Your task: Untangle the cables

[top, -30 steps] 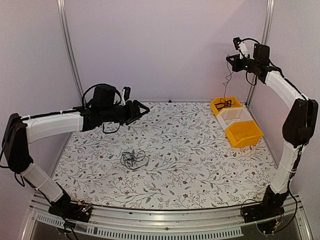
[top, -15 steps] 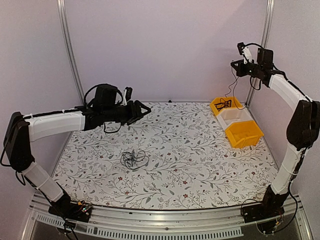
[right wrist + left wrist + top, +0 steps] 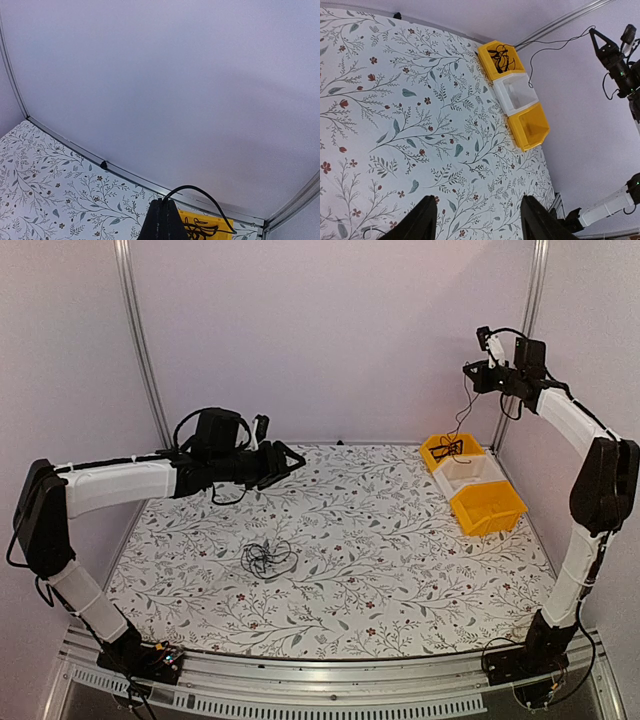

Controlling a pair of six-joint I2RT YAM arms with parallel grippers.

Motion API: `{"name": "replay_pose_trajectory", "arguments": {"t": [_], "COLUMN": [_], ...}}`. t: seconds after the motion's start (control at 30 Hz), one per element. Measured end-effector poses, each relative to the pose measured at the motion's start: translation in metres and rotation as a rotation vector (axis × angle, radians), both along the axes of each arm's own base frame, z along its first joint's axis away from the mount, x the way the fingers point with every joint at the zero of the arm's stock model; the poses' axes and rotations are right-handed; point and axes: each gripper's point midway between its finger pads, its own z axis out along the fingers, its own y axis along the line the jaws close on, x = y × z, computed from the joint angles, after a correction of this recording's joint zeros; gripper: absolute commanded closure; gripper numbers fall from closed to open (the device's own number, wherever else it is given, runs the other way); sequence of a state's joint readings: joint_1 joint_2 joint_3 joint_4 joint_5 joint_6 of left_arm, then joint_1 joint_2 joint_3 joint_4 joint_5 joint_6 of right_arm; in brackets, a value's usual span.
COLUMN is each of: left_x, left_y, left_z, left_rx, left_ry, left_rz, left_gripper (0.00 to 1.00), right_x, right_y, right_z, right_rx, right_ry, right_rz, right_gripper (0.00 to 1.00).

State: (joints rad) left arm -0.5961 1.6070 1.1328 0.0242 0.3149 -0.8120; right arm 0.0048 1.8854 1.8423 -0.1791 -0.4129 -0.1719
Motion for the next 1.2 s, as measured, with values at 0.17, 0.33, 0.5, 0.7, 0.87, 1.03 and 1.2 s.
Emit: {"name": "replay_pose_trajectory", "arguments": {"t": [0.17, 0.33, 0.5, 0.7, 0.87, 1.03, 1.2], "left_x": [0.0, -0.002, -0.002, -0.001, -0.004, -0.005, -0.005], "left_y": [0.0, 0.002, 0.003, 0.002, 0.005, 0.005, 0.005], "left_z": [0.0, -0.005, -0.006, -0.002, -0.008, -0.01, -0.011], "left_rx": [0.005, 0.024, 0.04, 0.051, 0.07, 0.076, 0.073], "left_ry": [0.007, 0.031, 0.05, 0.052, 0.075, 0.081, 0.079], "left_rz": [0.001, 0.004, 0.008, 0.004, 0.002, 0.001, 0.0], "left_gripper": [0.4, 0.4, 0.41, 0.41, 0.41, 0.41, 0.41], "right_x": [0.025, 0.049, 0.071, 0.085, 0.085, 0.071, 0.049], "right_y": [-0.021, -0.031, -0.034, -0.032, -0.027, -0.02, -0.012], "right_z": [-0.006, -0.032, -0.057, -0.073, -0.094, -0.157, -0.213], "right_rx": [0.025, 0.047, 0.065, 0.1, 0.133, 0.172, 0.199], "right_ry": [0.001, 0.036, 0.063, 0.074, 0.119, 0.274, 0.437], "right_rz": [-0.047, -0.073, -0.082, -0.069, -0.044, -0.021, -0.016], "right_gripper": [1.0, 1.0, 1.0, 1.0, 1.0, 1.0, 1.0]}}
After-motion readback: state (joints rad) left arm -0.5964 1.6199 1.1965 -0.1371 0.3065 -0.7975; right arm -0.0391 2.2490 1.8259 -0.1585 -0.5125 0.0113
